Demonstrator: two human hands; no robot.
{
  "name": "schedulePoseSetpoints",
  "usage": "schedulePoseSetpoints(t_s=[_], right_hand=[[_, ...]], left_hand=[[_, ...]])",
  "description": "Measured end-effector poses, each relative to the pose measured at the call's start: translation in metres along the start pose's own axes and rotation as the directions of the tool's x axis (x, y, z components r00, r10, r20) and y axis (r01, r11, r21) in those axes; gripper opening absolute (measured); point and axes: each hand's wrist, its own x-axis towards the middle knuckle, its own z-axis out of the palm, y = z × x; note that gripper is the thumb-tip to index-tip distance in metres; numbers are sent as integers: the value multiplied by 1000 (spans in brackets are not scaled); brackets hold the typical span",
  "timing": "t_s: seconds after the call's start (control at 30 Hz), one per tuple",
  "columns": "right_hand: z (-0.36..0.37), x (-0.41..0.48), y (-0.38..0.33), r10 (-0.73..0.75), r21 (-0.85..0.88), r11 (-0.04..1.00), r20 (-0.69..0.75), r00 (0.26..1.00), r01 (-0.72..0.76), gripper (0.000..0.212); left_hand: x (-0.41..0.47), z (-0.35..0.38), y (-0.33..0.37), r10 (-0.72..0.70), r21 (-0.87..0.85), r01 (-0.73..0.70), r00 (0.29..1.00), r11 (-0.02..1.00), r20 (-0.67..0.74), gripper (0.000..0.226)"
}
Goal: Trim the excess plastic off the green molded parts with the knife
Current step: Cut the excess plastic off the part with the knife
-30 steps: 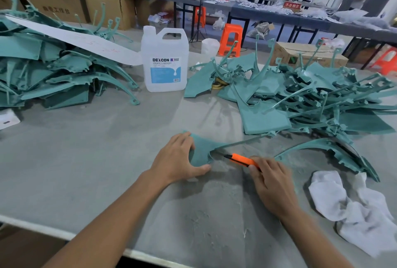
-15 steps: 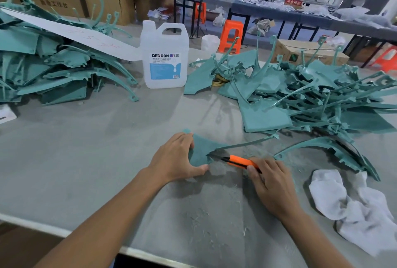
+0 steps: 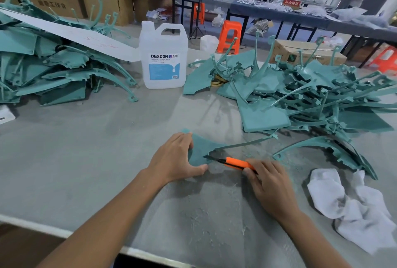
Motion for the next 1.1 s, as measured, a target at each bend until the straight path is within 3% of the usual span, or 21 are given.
schedulePoseSetpoints(t_s=[0.13, 0.2, 0.4, 0.63, 0.8, 0.9, 1.03, 1.1], right_hand=[[-1, 3, 1, 111, -16, 994, -30, 993, -112, 44], [-1, 1, 1, 91, -28, 995, -44, 995, -92, 44], [0, -1, -1, 48, -77, 995, -114, 992, -57, 43], [1, -2, -4, 30, -112, 993, -158, 987, -48, 37], [-6, -3, -9, 4, 31, 1000, -47, 999, -2, 32], [-9, 2, -7, 121, 110, 987, 1, 993, -121, 30], [-12, 0, -10, 53, 145, 988, 45, 998, -60, 27], [-12, 0, -10, 87, 135, 987, 28, 996, -90, 26]], left_hand=[[0, 0, 0, -18, 14, 17, 1000, 1000, 12, 67], [0, 1, 0, -25, 10, 25, 1000, 1000, 10, 71], [-5, 13, 12, -117, 74, 118, 993, 990, -21, 107], [-9, 14, 15, -114, 116, 120, 992, 986, -55, 106], [-10, 15, 15, -111, 135, 120, 991, 984, -70, 106], [-9, 15, 14, -117, 143, 124, 992, 982, -56, 107], [-9, 16, 16, -123, 152, 131, 990, 980, -62, 105], [-9, 15, 16, -121, 165, 129, 991, 978, -58, 106]])
